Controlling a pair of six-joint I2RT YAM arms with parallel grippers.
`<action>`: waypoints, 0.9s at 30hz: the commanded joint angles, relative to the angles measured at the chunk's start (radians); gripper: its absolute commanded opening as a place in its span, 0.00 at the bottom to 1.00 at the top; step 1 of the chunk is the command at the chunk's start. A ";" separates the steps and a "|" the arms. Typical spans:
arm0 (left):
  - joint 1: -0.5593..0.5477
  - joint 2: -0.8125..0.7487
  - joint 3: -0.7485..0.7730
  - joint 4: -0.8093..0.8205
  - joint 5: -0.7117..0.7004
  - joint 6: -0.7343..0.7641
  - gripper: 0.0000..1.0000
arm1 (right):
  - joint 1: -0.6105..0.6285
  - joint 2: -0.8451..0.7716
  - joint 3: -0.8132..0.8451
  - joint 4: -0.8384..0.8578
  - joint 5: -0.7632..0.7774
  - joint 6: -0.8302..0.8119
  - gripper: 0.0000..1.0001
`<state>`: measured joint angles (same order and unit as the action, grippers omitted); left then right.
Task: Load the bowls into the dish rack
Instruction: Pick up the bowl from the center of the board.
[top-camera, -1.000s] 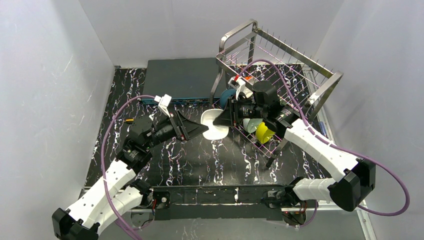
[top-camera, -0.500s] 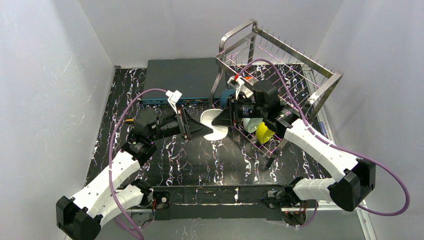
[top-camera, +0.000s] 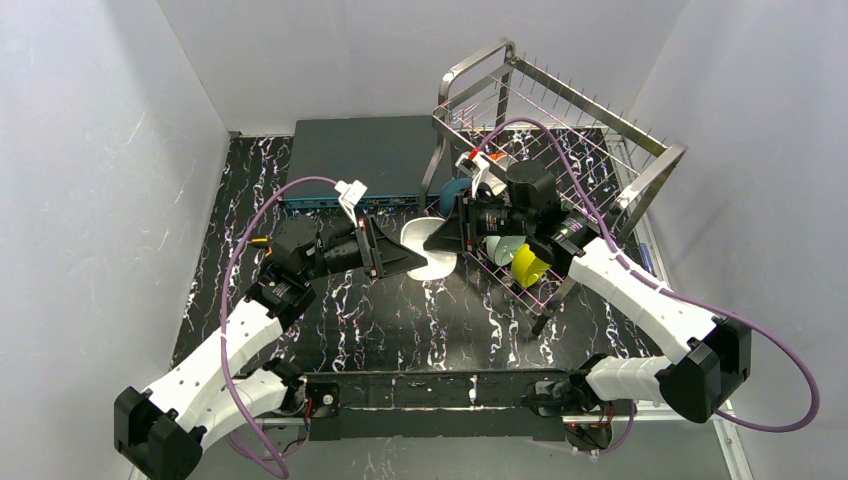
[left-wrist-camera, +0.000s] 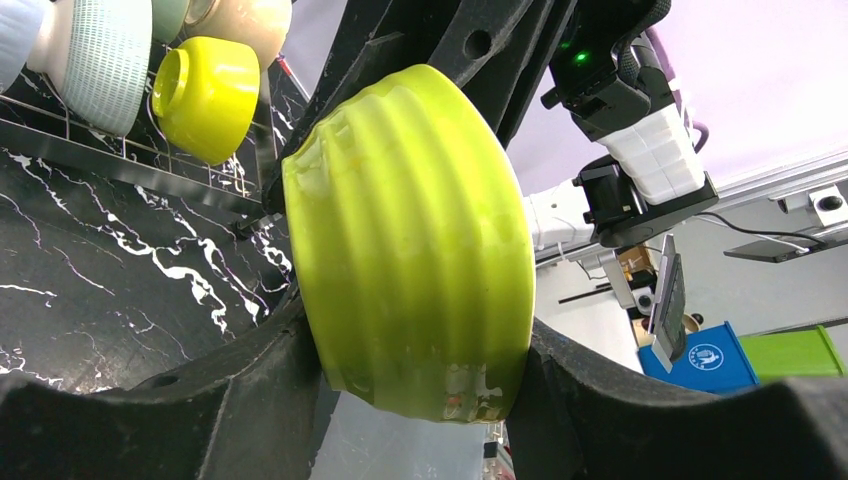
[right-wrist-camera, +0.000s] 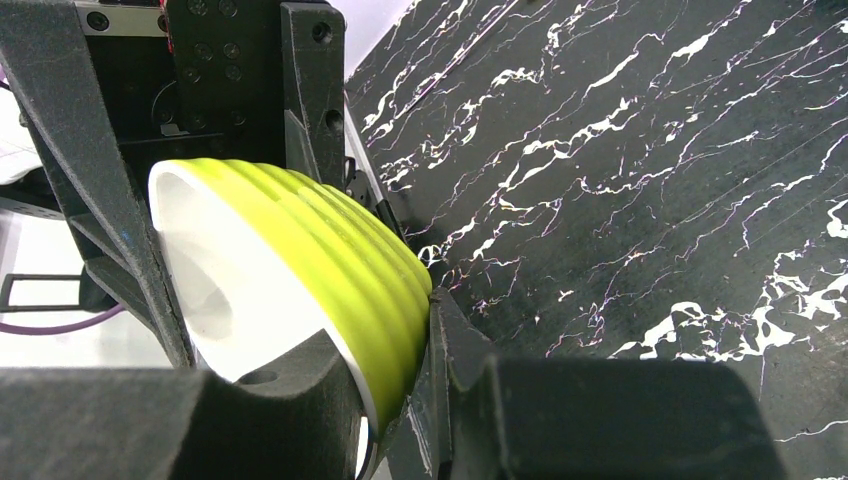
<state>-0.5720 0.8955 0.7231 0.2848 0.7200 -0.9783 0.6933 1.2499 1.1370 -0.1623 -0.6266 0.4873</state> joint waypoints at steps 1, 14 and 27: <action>-0.018 -0.025 0.004 0.060 0.023 -0.026 0.00 | -0.005 -0.010 0.027 0.067 -0.022 -0.004 0.06; -0.018 -0.071 -0.042 0.061 -0.037 -0.014 0.00 | -0.005 -0.051 0.034 0.058 0.030 -0.006 0.81; -0.019 -0.096 -0.040 0.065 -0.044 0.005 0.00 | -0.005 -0.051 0.031 0.066 0.019 -0.013 0.40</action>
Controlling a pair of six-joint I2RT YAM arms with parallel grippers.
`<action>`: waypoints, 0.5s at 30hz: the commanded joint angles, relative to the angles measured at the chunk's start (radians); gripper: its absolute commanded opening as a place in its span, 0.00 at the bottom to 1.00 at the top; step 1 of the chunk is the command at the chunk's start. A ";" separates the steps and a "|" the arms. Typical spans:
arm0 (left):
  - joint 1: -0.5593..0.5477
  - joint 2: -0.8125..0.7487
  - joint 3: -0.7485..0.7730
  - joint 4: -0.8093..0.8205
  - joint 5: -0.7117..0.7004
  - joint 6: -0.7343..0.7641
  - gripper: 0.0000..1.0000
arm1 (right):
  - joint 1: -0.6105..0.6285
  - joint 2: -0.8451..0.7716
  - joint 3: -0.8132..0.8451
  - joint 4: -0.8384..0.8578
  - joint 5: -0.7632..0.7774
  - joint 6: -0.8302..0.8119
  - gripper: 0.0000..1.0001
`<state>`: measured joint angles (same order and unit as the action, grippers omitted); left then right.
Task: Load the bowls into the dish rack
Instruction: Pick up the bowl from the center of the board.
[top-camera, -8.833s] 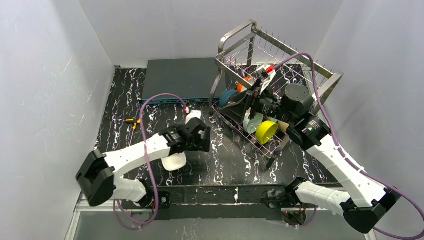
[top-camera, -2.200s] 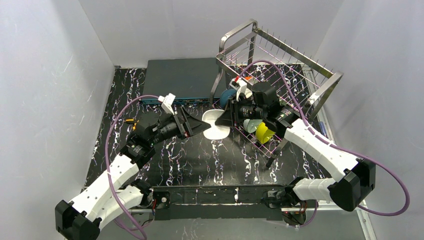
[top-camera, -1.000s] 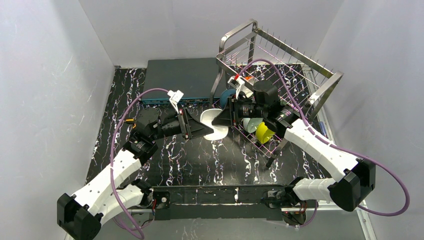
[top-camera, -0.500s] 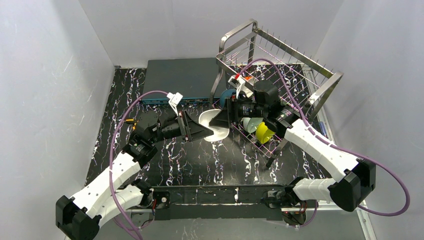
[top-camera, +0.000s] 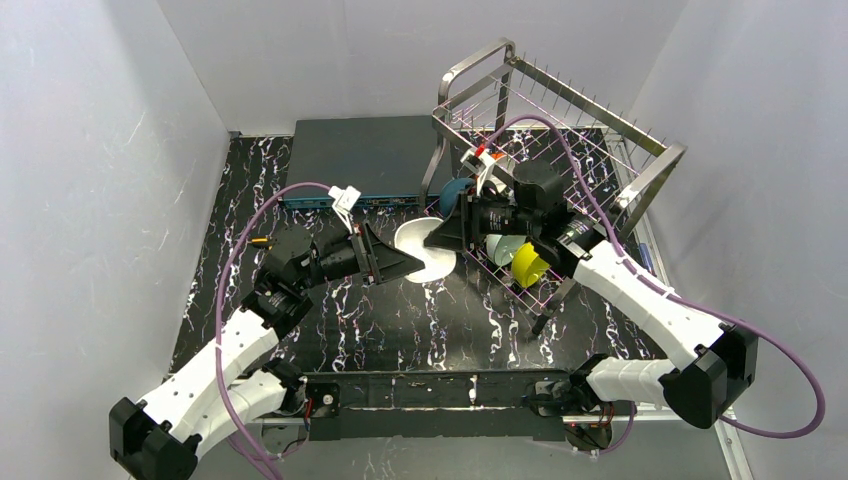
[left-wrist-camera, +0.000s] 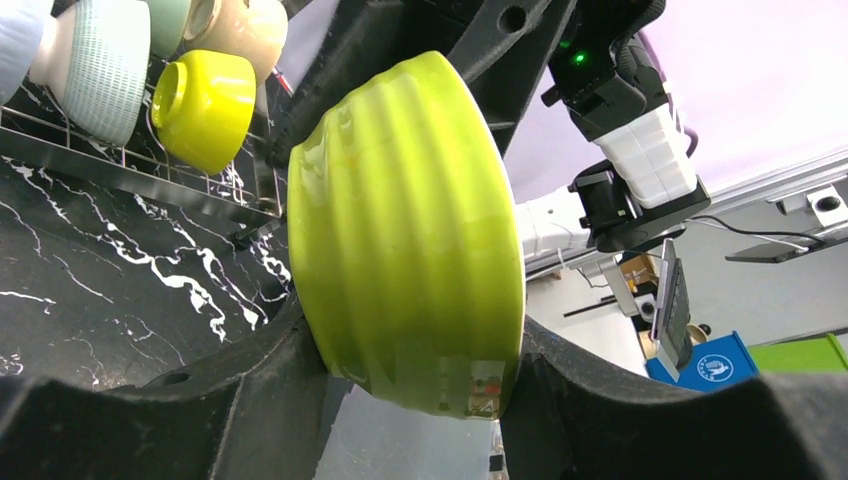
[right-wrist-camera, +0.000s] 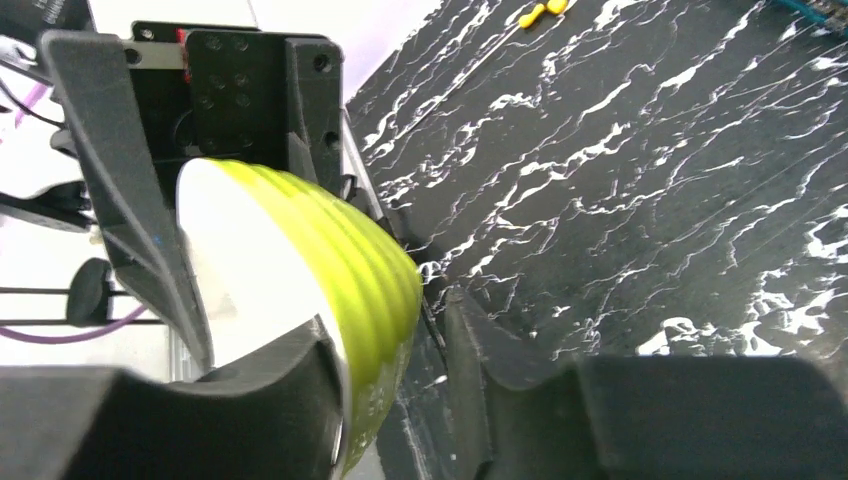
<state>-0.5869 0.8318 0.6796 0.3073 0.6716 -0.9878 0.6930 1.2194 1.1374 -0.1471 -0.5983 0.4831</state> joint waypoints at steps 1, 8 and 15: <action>-0.003 -0.029 0.002 0.042 0.001 0.016 0.05 | -0.004 -0.019 0.033 0.047 -0.009 -0.009 0.29; -0.002 -0.003 -0.006 0.042 0.001 0.009 0.83 | -0.004 -0.039 0.024 0.036 0.030 -0.028 0.01; -0.002 -0.039 -0.051 0.042 -0.060 -0.010 0.98 | -0.006 -0.040 0.058 -0.046 0.074 -0.084 0.01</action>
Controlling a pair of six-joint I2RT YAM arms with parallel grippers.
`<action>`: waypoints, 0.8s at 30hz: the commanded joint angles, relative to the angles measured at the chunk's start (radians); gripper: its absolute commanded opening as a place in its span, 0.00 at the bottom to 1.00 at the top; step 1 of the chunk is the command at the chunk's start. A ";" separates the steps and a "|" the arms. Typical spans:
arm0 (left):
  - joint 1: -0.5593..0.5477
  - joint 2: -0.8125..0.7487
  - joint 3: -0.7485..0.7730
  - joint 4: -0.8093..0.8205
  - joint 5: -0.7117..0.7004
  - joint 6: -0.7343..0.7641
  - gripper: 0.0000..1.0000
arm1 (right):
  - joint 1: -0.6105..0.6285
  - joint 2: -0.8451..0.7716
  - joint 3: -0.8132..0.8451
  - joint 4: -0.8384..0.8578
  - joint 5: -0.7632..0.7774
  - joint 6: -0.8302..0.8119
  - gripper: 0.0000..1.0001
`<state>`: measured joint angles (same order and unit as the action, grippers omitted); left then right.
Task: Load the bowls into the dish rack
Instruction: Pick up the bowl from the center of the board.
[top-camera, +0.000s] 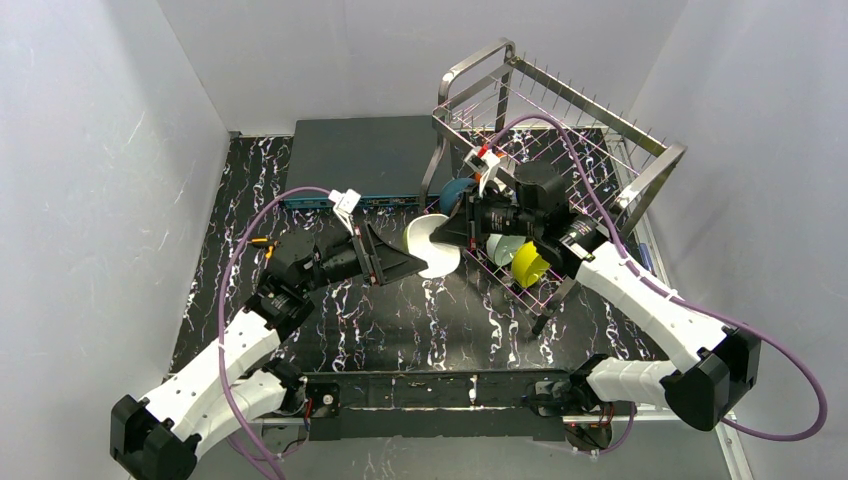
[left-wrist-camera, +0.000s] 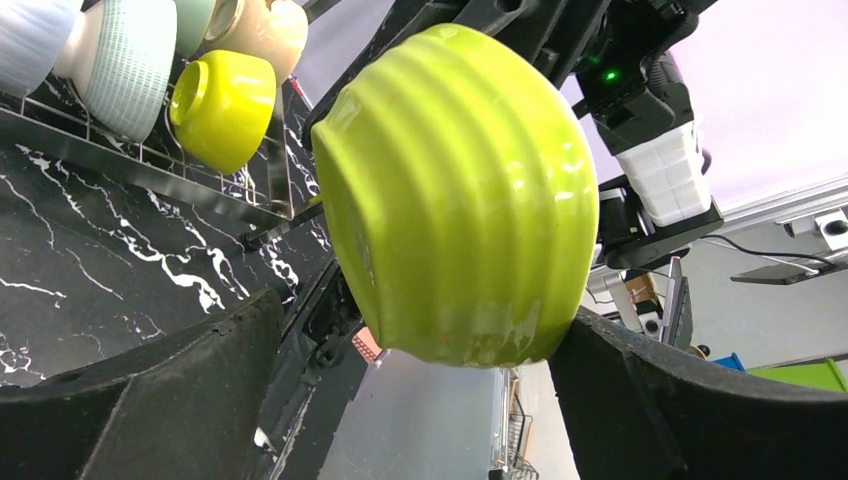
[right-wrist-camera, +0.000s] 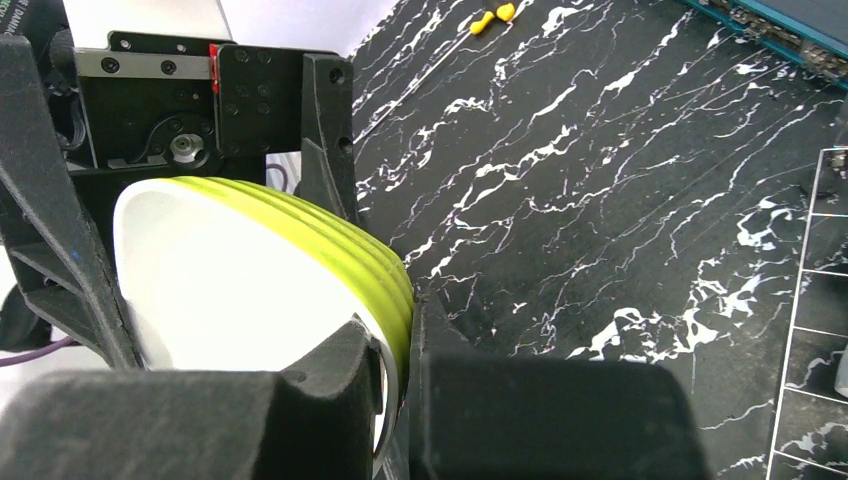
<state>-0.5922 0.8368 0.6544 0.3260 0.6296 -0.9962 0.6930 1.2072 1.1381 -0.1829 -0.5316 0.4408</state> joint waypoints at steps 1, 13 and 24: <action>0.003 -0.051 -0.028 0.024 -0.024 -0.004 0.98 | -0.005 -0.028 0.059 -0.020 0.012 -0.050 0.01; 0.002 0.006 0.034 0.024 0.055 0.000 0.85 | -0.006 -0.014 0.063 -0.028 -0.015 -0.058 0.01; 0.003 0.035 0.068 0.024 0.048 -0.003 0.80 | -0.005 -0.010 0.060 -0.026 -0.025 -0.057 0.01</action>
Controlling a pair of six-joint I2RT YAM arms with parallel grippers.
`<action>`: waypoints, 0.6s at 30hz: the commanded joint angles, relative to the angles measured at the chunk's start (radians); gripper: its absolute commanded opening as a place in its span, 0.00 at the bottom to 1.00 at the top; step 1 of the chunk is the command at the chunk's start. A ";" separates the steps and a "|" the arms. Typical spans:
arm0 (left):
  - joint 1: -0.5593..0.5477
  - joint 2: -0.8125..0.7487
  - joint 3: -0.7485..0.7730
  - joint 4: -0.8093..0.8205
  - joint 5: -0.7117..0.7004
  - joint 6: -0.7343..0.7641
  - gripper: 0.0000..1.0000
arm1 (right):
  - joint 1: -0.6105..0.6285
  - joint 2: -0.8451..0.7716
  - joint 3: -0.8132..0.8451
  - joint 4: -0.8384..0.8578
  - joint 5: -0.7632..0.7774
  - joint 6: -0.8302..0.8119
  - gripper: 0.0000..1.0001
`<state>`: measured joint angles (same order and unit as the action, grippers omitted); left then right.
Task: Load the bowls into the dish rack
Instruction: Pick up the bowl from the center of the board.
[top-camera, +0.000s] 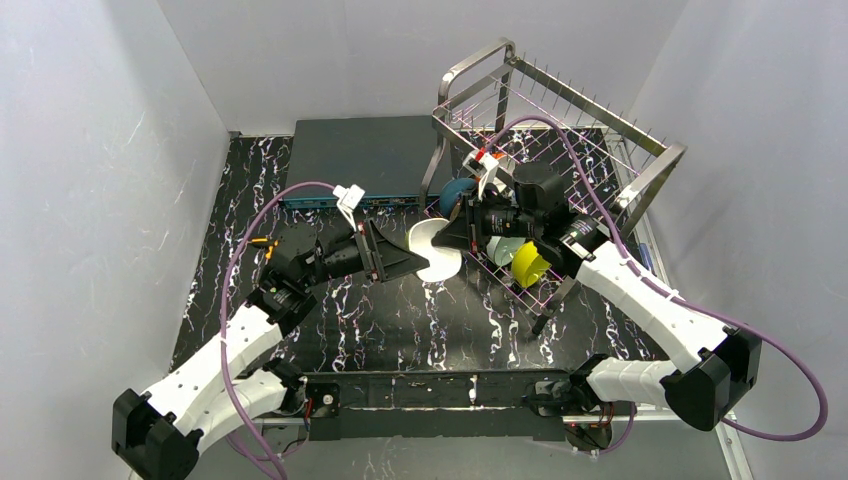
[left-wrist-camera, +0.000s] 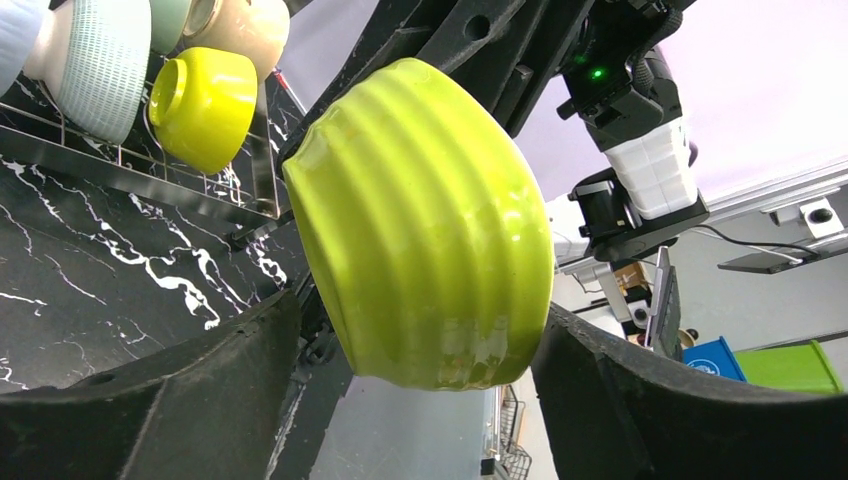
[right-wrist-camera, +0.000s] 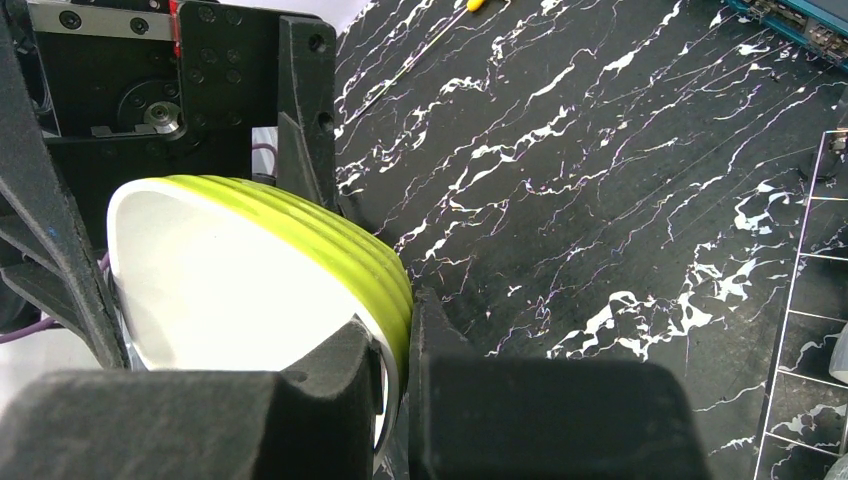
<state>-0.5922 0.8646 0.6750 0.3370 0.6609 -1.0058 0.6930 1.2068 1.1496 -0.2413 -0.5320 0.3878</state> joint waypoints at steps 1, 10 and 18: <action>0.002 0.011 0.050 0.013 0.020 0.010 0.82 | -0.006 -0.009 0.045 0.035 -0.024 -0.003 0.01; 0.003 0.048 0.084 0.012 0.040 0.018 0.80 | -0.005 -0.004 0.050 0.006 0.002 -0.019 0.01; 0.003 0.029 0.056 0.013 0.046 0.015 0.37 | -0.006 0.005 0.057 -0.001 0.008 -0.028 0.01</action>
<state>-0.5922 0.9184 0.7185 0.3206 0.6655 -0.9924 0.6930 1.2125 1.1511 -0.2680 -0.5060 0.3702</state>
